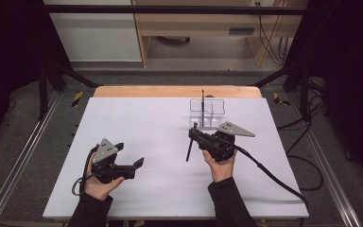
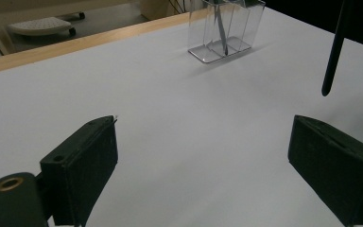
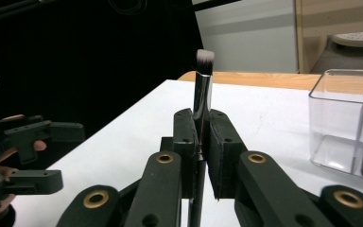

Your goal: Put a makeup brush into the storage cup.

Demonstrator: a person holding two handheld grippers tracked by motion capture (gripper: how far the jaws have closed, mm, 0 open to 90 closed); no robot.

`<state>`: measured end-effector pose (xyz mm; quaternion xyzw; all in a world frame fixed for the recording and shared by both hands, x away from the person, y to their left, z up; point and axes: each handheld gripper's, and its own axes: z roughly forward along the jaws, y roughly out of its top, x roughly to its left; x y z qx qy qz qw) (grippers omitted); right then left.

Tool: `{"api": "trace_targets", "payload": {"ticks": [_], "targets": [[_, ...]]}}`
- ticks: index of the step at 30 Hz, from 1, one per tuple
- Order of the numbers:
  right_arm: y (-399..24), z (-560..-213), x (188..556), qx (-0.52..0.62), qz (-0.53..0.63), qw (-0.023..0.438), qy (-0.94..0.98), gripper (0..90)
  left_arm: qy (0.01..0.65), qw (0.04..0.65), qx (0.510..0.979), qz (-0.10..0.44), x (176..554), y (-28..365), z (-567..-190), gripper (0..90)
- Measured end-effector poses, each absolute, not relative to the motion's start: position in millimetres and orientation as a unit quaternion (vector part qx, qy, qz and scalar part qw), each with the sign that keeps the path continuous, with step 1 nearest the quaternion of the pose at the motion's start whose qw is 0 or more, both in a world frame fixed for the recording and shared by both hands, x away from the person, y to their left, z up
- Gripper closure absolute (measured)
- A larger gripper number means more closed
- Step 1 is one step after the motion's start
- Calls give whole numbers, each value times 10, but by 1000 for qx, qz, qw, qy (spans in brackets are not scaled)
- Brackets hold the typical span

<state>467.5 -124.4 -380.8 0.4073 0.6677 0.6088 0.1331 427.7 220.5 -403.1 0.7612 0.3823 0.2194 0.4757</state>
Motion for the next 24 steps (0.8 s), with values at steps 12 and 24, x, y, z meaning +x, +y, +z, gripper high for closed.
{"api": "trace_targets", "payload": {"ticks": [12, 24], "targets": [[-1349, -3746, 4835, 417, 600, 161, 664, 836, 391, 459, 768, 217, 4315, 2275, -4125, 80], [-1472, -3649, 5029, 426, 590, 195, 658, 836, 394, 458, 767, 217, 4335, 2312, -4139, 75]]}}
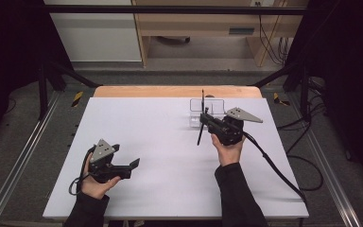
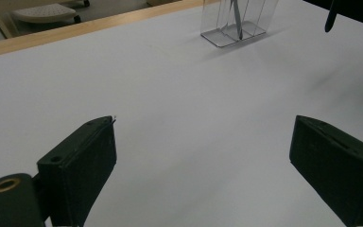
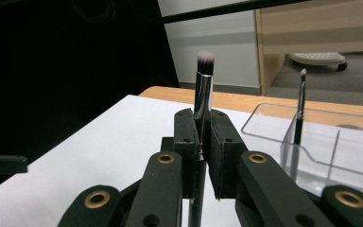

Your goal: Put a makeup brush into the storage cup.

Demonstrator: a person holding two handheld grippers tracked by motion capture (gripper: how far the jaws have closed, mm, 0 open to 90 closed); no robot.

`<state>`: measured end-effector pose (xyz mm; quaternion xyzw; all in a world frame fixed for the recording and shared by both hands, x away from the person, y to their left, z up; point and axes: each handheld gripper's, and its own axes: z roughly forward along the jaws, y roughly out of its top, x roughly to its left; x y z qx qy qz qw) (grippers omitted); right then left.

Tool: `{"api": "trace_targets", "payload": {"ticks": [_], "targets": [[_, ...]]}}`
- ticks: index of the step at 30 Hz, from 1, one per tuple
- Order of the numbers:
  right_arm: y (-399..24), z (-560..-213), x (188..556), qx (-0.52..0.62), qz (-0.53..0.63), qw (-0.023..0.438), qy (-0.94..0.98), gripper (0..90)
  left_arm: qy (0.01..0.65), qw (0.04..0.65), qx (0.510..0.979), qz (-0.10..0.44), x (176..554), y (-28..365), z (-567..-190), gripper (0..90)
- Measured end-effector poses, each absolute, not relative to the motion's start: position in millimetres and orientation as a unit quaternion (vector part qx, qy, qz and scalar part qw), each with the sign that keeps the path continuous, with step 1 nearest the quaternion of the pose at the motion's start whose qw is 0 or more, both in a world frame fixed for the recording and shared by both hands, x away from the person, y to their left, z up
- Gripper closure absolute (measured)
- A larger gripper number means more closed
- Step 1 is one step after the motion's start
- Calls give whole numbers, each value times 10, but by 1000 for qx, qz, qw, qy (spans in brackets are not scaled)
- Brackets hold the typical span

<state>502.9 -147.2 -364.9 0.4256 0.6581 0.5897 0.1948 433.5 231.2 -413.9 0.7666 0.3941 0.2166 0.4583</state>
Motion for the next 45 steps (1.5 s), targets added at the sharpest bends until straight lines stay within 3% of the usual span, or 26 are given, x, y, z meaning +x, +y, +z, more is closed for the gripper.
{"api": "trace_targets", "payload": {"ticks": [29, 45], "targets": [[-1602, -3419, 5440, 439, 564, 260, 649, 836, 397, 454, 768, 215, 4353, 2328, -4156, 71], [-1631, -3419, 5668, 454, 552, 274, 643, 836, 397, 453, 769, 213, 4360, 2337, -4159, 69]]}}
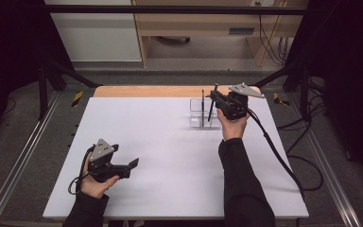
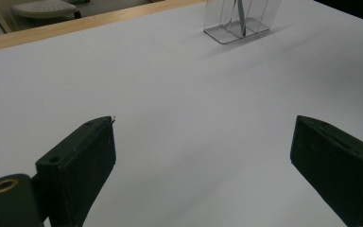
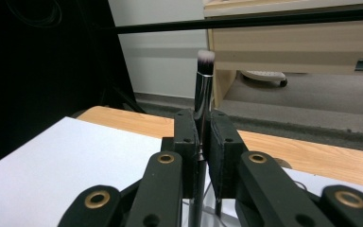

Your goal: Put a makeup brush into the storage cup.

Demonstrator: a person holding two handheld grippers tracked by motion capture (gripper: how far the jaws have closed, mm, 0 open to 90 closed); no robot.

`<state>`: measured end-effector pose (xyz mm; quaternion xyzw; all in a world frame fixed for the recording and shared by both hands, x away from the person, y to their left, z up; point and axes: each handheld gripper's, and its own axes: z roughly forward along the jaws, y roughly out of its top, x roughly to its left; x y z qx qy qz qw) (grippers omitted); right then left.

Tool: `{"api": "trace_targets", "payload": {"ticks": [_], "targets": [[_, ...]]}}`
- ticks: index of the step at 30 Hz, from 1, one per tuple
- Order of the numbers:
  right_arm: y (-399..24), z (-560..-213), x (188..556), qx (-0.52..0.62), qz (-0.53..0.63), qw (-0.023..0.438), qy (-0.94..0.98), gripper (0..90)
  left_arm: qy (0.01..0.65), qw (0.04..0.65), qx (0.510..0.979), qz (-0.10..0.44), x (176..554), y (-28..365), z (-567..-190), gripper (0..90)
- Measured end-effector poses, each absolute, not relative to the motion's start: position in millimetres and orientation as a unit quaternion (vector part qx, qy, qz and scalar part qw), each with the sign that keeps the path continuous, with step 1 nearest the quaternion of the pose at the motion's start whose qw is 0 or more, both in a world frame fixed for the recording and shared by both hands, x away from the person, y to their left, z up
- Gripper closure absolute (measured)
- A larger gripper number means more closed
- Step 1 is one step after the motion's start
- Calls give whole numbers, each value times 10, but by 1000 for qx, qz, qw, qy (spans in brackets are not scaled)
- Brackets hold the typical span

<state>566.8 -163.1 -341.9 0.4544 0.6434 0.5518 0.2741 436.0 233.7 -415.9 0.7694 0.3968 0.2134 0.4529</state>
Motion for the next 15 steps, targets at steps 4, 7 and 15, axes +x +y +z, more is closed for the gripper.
{"api": "trace_targets", "payload": {"ticks": [4, 7, 15], "targets": [[-1646, -3398, 5718, 457, 551, 281, 639, 836, 397, 454, 769, 213, 4362, 2338, -4159, 70], [-1651, -3373, 5762, 459, 548, 287, 637, 836, 397, 454, 768, 213, 4364, 2342, -4159, 70], [-1639, -3366, 5864, 466, 546, 296, 631, 837, 397, 455, 768, 212, 4362, 2350, -4153, 69]]}}
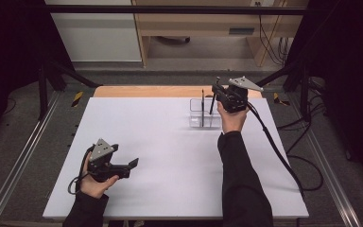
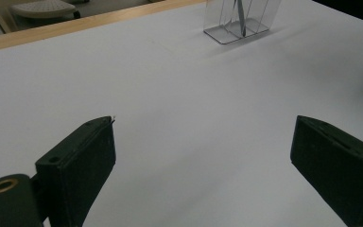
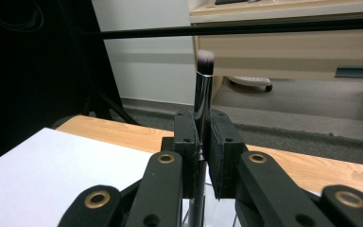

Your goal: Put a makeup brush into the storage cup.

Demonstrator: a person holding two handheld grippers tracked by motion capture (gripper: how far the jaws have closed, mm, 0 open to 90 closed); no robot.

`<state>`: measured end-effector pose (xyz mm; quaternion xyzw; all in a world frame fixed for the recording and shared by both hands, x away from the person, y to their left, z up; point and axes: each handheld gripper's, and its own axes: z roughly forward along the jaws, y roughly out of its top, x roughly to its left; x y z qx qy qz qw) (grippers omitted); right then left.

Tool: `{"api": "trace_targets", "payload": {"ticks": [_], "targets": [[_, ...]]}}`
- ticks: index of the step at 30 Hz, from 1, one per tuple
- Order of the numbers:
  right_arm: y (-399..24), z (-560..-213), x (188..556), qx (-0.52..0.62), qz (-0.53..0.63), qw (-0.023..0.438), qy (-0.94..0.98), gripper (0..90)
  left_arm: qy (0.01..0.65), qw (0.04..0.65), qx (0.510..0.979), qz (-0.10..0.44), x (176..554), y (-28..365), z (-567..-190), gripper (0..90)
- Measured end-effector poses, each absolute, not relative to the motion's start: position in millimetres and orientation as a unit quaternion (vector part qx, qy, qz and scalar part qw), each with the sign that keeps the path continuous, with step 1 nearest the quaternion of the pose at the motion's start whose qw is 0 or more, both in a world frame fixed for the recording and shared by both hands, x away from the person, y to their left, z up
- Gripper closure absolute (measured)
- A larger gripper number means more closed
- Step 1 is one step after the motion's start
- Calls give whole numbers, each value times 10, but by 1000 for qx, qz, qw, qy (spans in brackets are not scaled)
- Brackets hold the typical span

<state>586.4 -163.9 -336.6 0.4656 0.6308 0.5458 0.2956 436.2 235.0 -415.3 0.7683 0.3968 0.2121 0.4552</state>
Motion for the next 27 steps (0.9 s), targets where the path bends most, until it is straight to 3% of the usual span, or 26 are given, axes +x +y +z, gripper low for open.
{"api": "trace_targets", "payload": {"ticks": [27], "targets": [[-1583, -3338, 6135, 475, 541, 320, 616, 837, 395, 453, 770, 212, 4363, 2344, -4158, 66]]}}
